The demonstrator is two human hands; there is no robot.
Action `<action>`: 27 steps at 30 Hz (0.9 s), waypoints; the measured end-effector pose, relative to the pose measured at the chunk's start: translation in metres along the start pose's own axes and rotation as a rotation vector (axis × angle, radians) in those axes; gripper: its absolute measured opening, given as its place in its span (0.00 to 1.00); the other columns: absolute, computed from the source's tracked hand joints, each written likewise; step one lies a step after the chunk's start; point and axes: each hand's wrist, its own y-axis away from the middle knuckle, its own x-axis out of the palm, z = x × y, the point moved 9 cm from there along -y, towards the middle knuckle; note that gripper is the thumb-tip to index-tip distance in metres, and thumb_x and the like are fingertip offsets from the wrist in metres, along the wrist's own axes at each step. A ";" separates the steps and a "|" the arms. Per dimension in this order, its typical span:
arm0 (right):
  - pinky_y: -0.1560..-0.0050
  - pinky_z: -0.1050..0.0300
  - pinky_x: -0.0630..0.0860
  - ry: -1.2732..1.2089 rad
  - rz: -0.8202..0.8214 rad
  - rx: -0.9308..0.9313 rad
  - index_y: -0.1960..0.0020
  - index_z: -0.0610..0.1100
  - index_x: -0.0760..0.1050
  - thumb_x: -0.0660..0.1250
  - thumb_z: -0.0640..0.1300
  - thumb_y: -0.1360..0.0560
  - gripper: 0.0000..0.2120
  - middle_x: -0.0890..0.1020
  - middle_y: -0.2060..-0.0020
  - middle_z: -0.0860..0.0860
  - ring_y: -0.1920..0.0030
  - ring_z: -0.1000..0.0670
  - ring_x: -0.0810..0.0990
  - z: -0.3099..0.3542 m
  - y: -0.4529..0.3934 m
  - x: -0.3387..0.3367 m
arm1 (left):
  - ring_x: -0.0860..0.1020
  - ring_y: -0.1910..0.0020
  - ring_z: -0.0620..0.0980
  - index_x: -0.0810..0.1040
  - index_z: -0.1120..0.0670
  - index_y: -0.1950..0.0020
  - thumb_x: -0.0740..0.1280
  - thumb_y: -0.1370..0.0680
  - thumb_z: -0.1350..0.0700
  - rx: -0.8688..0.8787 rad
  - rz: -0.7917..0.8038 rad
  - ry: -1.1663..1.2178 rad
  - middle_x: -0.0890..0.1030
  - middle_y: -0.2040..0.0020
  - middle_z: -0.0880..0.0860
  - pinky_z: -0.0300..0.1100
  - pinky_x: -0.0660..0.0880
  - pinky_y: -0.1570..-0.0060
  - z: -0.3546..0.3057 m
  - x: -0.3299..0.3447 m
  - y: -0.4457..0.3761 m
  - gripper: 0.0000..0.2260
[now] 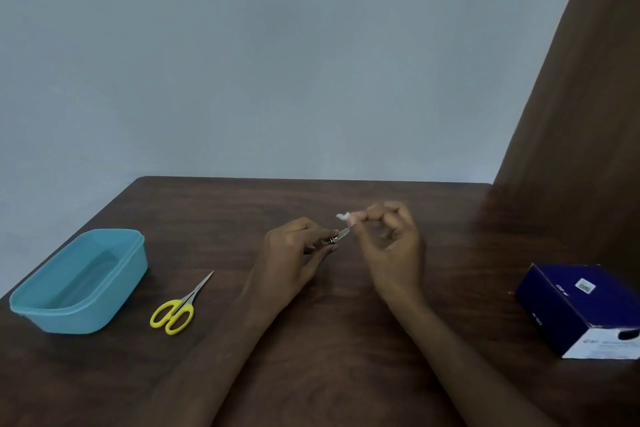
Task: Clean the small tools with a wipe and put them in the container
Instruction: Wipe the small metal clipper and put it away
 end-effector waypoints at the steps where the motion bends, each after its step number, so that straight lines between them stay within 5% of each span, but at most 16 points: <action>1: 0.48 0.59 0.74 0.171 0.042 -0.177 0.56 0.50 0.87 0.80 0.45 0.26 0.03 0.80 0.51 0.52 0.50 0.52 0.80 0.014 0.003 0.003 | 0.83 0.58 0.40 0.89 0.54 0.44 0.81 0.24 0.61 0.003 -0.009 -0.012 0.85 0.55 0.47 0.31 0.82 0.54 0.000 -0.001 0.000 0.09; 4: 0.46 0.53 0.75 0.437 0.094 -0.340 0.57 0.50 0.85 0.79 0.44 0.27 0.03 0.77 0.49 0.54 0.49 0.51 0.75 0.021 0.014 0.017 | 0.84 0.57 0.40 0.89 0.54 0.45 0.81 0.24 0.60 0.000 -0.038 -0.039 0.87 0.54 0.48 0.33 0.83 0.54 0.003 -0.005 0.000 0.08; 10: 0.48 0.48 0.79 0.366 -0.088 -0.165 0.57 0.50 0.84 0.79 0.45 0.25 0.05 0.78 0.54 0.55 0.50 0.48 0.81 0.002 0.001 -0.012 | 0.85 0.57 0.39 0.90 0.52 0.45 0.82 0.25 0.59 -0.095 -0.072 0.026 0.88 0.53 0.45 0.38 0.85 0.54 0.015 -0.007 0.001 0.09; 16: 0.45 0.53 0.75 0.350 0.012 -0.400 0.53 0.49 0.86 0.78 0.43 0.24 0.02 0.83 0.50 0.54 0.48 0.48 0.79 0.031 0.015 0.006 | 0.86 0.56 0.39 0.90 0.54 0.45 0.83 0.26 0.60 -0.116 -0.067 0.069 0.89 0.54 0.46 0.32 0.84 0.56 0.012 -0.008 0.002 0.11; 23: 0.44 0.55 0.74 0.372 0.046 -0.169 0.54 0.53 0.84 0.75 0.52 0.24 0.04 0.79 0.49 0.58 0.45 0.51 0.76 0.007 0.013 0.011 | 0.88 0.55 0.39 0.90 0.48 0.46 0.83 0.28 0.58 -0.363 -0.120 0.249 0.90 0.55 0.40 0.34 0.84 0.52 0.029 -0.012 0.003 0.12; 27: 0.45 0.54 0.76 0.252 0.090 -0.044 0.56 0.54 0.84 0.75 0.57 0.25 0.07 0.79 0.51 0.61 0.43 0.54 0.79 -0.006 0.013 0.018 | 0.89 0.52 0.47 0.90 0.51 0.47 0.83 0.29 0.57 -0.480 -0.139 0.452 0.91 0.53 0.47 0.41 0.85 0.48 0.039 -0.006 0.007 0.12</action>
